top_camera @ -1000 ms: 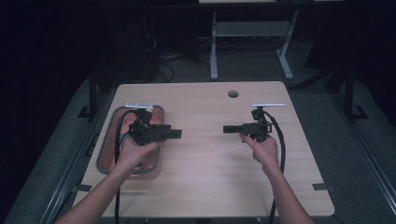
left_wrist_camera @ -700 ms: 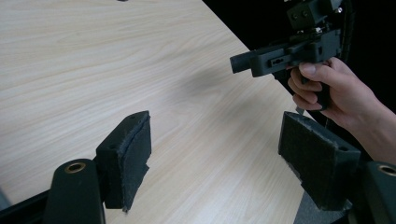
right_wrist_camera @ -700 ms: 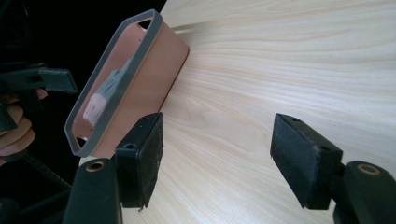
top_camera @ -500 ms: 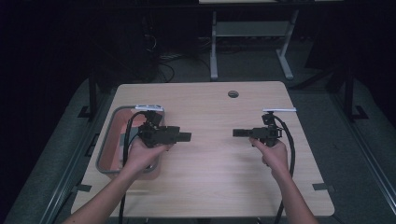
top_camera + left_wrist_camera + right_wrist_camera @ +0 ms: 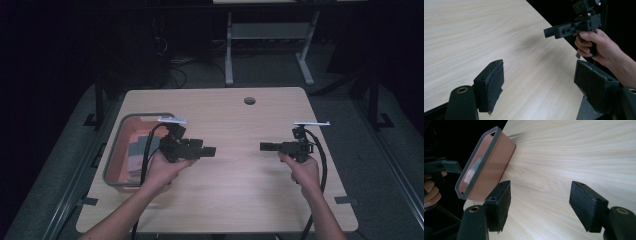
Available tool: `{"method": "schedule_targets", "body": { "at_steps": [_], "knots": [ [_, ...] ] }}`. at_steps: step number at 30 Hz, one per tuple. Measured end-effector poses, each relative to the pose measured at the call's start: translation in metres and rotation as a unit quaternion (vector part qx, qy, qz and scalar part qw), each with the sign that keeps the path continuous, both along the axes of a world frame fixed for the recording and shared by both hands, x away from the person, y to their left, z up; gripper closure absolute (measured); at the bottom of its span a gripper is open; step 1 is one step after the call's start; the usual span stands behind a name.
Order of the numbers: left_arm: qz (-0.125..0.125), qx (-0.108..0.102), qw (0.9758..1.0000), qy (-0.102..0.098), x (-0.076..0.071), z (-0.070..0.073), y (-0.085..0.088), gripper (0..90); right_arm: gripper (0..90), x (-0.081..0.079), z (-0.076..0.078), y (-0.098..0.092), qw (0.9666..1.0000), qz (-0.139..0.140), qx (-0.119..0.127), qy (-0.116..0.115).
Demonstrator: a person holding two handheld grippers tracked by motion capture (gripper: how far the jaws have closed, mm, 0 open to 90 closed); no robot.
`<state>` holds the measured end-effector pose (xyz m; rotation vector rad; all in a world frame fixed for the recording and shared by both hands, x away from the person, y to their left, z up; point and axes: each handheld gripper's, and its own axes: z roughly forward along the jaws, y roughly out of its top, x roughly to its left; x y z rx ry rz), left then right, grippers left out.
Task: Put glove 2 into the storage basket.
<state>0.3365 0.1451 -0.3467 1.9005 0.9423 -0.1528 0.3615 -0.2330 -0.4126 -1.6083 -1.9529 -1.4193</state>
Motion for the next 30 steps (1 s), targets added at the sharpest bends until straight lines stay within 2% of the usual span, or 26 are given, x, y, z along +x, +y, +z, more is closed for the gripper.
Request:
{"method": "schedule_targets", "body": {
  "at_steps": [8,14,23,30],
  "knots": [
    [-0.009,-0.010,0.9999,0.001,-0.006,-0.005,-0.012,24.1,32.9,-0.009,-0.007,-0.017,0.9999,-0.013,0.006,0.003],
    [-0.015,-0.004,0.9999,-0.001,-0.011,-0.012,-0.021,24.1,32.5,-0.014,-0.011,-0.026,0.9997,-0.020,0.009,0.005],
    [-0.023,-0.009,0.9997,0.005,-0.020,-0.026,-0.032,24.0,32.5,-0.026,-0.018,-0.040,0.9995,-0.028,0.014,0.002],
    [-0.031,-0.006,0.9995,0.003,-0.030,-0.037,-0.039,24.0,32.3,-0.036,-0.026,-0.051,0.9992,-0.037,0.017,0.004]
  ]
}}
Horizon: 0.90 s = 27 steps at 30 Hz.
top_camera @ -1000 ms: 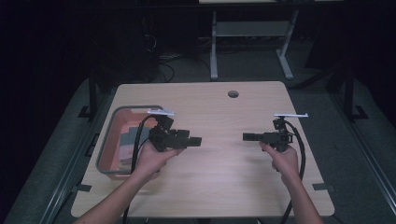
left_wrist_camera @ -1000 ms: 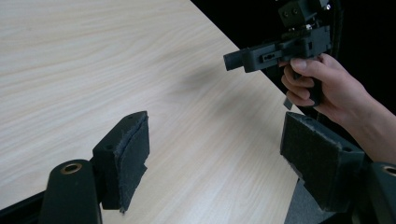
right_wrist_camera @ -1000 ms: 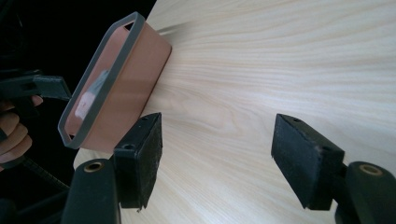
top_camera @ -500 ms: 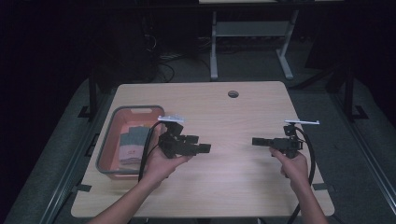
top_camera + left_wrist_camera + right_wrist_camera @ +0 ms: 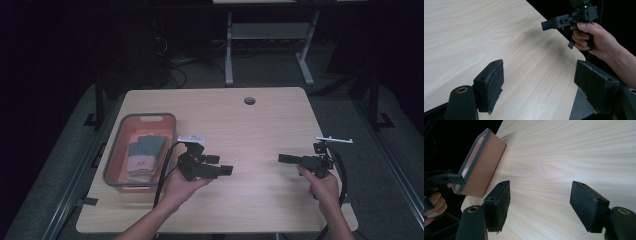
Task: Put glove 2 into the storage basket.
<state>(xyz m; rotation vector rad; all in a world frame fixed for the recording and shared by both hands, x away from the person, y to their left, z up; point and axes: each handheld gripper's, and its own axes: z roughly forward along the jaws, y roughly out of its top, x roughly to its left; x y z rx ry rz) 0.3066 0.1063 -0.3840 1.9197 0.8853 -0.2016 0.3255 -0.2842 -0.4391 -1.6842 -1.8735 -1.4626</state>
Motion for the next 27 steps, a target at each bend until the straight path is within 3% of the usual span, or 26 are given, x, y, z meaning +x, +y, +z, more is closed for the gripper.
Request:
{"method": "schedule_targets", "body": {
  "at_steps": [13,22,27],
  "knots": [
    [-0.005,-0.003,1.0000,0.004,-0.016,-0.023,-0.004,23.8,31.8,-0.024,-0.020,-0.021,0.9998,-0.016,0.010,-0.003],
    [-0.011,0.000,0.9999,0.007,-0.028,-0.042,-0.008,23.6,30.6,-0.039,-0.029,-0.033,0.9997,-0.025,0.001,0.001],
    [-0.008,0.000,1.0000,-0.001,-0.035,-0.050,-0.003,23.6,30.1,-0.048,-0.029,-0.033,0.9996,-0.024,0.000,-0.014]
  ]
}}
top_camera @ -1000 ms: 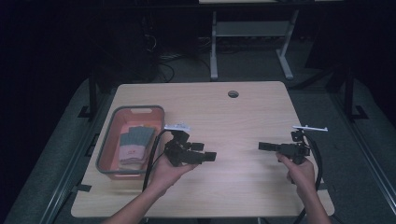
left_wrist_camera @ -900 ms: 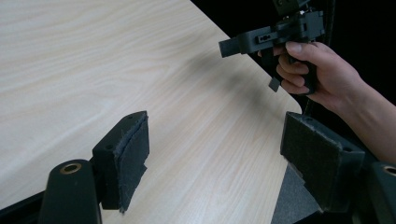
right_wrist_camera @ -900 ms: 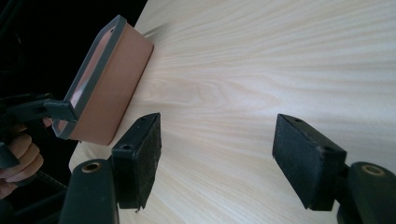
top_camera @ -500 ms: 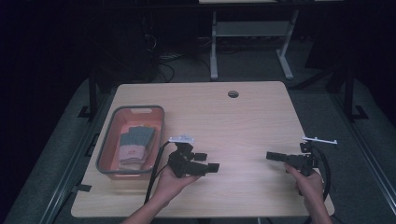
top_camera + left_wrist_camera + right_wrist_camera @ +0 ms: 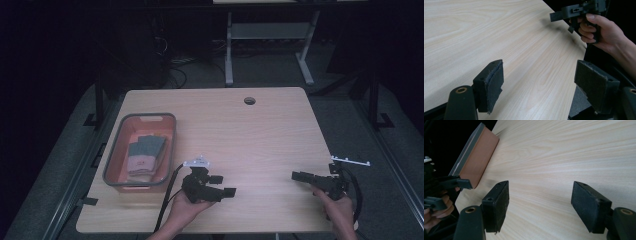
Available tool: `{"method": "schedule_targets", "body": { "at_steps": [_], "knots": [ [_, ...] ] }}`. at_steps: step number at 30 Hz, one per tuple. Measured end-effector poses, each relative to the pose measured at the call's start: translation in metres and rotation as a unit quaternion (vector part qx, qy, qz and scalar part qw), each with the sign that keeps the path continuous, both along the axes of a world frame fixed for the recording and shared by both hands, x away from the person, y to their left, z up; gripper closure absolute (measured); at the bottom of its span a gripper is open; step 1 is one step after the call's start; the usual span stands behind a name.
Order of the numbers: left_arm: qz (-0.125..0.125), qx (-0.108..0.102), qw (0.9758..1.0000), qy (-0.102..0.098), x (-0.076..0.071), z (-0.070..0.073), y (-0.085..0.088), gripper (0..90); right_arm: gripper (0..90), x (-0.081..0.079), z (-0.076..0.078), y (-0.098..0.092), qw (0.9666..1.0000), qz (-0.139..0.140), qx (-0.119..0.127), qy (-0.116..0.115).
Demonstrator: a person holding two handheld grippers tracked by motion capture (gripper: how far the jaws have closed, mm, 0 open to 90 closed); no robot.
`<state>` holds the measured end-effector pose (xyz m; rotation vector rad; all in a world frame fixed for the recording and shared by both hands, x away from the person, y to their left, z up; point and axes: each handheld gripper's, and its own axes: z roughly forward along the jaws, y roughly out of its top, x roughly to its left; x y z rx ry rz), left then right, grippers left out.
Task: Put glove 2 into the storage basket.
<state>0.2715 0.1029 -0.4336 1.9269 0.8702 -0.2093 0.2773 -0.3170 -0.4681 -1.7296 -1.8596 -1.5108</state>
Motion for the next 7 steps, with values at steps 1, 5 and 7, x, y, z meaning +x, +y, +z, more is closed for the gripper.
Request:
{"method": "schedule_targets", "body": {
  "at_steps": [1,5,7],
  "knots": [
    [0.000,-0.001,1.0000,0.001,-0.002,-0.003,0.001,23.6,30.1,-0.002,0.000,0.000,1.0000,0.002,0.001,-0.003],
    [0.003,-0.007,1.0000,0.003,-0.007,-0.012,0.006,23.4,28.7,-0.009,0.002,0.001,0.9998,0.007,-0.011,-0.015],
    [0.003,-0.004,1.0000,-0.001,-0.012,-0.017,0.008,23.3,28.2,-0.011,0.004,0.002,0.9995,0.011,-0.019,-0.022]
  ]
}}
